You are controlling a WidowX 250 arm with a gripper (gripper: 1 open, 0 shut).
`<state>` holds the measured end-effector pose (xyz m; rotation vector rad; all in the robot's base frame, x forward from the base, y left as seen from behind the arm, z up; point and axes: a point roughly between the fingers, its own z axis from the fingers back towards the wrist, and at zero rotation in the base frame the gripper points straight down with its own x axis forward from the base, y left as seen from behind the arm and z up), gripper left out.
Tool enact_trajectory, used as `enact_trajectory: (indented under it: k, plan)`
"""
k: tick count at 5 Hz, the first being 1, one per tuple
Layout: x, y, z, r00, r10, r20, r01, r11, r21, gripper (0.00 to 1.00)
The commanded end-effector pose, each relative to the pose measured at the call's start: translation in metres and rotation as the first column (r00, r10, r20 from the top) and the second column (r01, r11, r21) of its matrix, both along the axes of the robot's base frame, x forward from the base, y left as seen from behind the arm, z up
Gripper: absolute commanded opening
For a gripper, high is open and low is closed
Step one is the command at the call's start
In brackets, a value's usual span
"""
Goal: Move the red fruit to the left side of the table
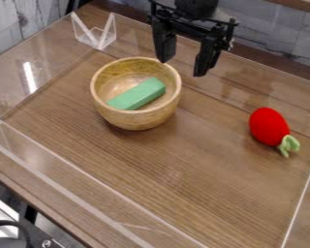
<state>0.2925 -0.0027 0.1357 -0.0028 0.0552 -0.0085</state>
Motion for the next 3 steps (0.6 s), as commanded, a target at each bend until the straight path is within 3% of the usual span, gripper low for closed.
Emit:
enact_trajectory:
  k: [1,2,3]
  plan:
    - [-0.01,-0.001,-0.007,0.998,0.053,-0.026,-0.053,0.998,-0.014,1.0]
    - [-0.013,-0.025,-0.012,0.988,0.156,-0.018,-0.156,0.987,-0.046,1.0]
    - [-0.005,-0.056,-0.012,0.955,0.296,0.0,-0.295,0.952,-0.079,1.0]
